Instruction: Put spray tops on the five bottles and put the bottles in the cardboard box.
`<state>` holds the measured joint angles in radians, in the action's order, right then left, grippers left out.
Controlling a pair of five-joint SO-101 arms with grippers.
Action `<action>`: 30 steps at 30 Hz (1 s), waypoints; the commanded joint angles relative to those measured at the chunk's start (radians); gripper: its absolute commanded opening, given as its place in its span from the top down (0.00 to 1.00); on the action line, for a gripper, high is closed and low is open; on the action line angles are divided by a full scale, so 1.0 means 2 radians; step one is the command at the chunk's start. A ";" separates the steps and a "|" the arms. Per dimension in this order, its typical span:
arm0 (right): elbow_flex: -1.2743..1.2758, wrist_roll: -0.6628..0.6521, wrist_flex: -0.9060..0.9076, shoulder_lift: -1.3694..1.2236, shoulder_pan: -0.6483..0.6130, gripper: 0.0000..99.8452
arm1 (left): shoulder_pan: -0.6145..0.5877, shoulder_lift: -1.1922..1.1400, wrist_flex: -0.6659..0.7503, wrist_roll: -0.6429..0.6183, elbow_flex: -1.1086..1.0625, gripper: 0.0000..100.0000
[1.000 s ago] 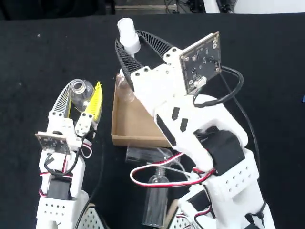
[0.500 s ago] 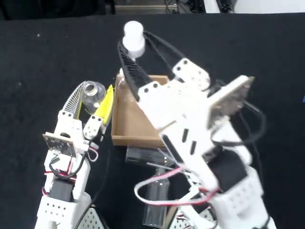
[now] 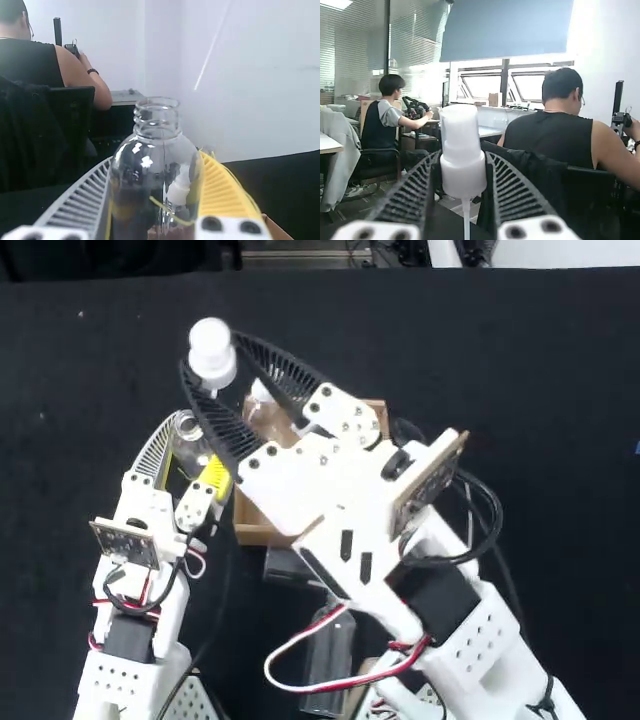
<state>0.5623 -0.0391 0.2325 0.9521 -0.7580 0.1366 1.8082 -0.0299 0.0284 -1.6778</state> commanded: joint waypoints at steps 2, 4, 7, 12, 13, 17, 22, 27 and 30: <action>-0.005 0.002 -0.015 0.011 -0.008 0.99 | 0.004 0.008 0.007 0.001 -0.010 0.97; -0.002 0.003 -0.015 0.011 -0.010 0.99 | 0.004 0.008 0.007 0.001 -0.010 0.97; -0.002 0.004 -0.015 0.010 -0.010 0.99 | 0.004 0.008 0.007 0.001 -0.010 0.97; -0.003 0.004 -0.018 0.010 -0.010 0.99 | 0.004 0.008 0.007 0.001 -0.010 0.97; -0.001 0.004 -0.027 0.010 -0.011 0.99 | 0.004 0.008 0.007 0.001 -0.010 0.97; 0.007 0.004 -0.055 0.010 -0.009 0.99 | 0.004 0.008 0.006 0.001 -0.010 0.97; 0.015 0.004 -0.072 0.010 -0.011 0.99 | 0.004 0.008 0.006 0.001 -0.010 0.97; 0.015 0.004 -0.072 -0.005 -0.011 0.99 | 0.004 0.008 0.006 0.001 -0.010 0.97; 0.011 0.004 -0.073 -0.039 -0.011 0.99 | 0.004 0.008 0.006 0.001 -0.010 0.97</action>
<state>0.5992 -0.0391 0.1189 0.9505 -0.7672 0.1366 1.8082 -0.0299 0.0284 -1.6778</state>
